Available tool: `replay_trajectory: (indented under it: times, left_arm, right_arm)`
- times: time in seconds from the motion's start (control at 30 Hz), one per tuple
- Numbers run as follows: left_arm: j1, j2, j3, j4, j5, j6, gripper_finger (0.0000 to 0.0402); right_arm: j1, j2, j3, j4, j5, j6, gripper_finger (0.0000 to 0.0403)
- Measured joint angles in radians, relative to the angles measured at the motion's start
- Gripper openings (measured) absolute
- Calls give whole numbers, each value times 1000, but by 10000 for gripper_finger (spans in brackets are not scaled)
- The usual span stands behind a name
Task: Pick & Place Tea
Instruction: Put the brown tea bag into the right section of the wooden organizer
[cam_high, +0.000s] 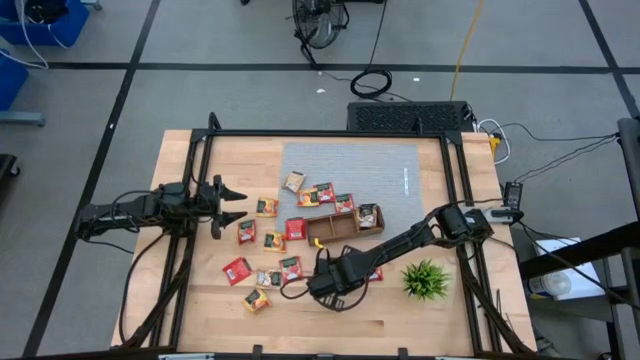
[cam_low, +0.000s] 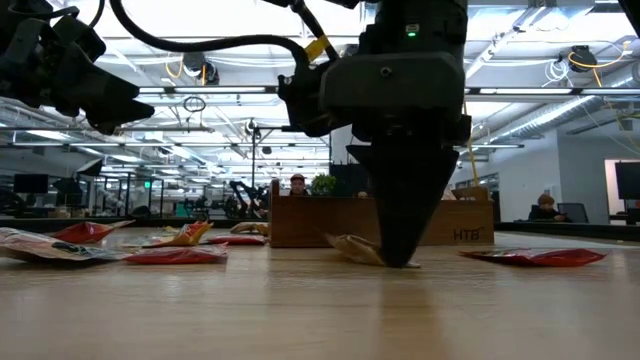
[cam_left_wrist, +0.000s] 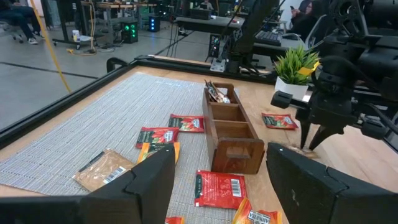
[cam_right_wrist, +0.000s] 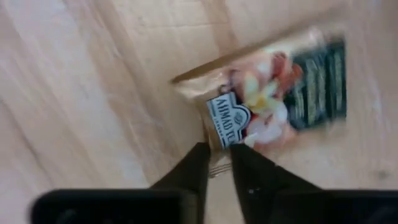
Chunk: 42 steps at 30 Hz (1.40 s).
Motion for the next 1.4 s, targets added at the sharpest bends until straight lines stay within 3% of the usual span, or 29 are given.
replay_trajectory:
  times: [0.07,0.2,0.67,1.13,1.4]
  left_arm:
    - [0,0,0,0,0,0,253]
    - [0,0,0,0,0,0,253]
    - [0,0,0,0,0,0,253]
    - [0,0,0,0,0,0,253]
    - [0,0,0,0,0,0,253]
  right_arm:
    - [1,1,0,0,-1,-22,10]
    - [0,-1,0,-8,-16,-24,3]
    - [-2,-109,-2,-134,3,-46,0]
    - [-36,-258,7,-395,-77,-89,0]
    - [-93,-298,86,-546,-67,-151,0]
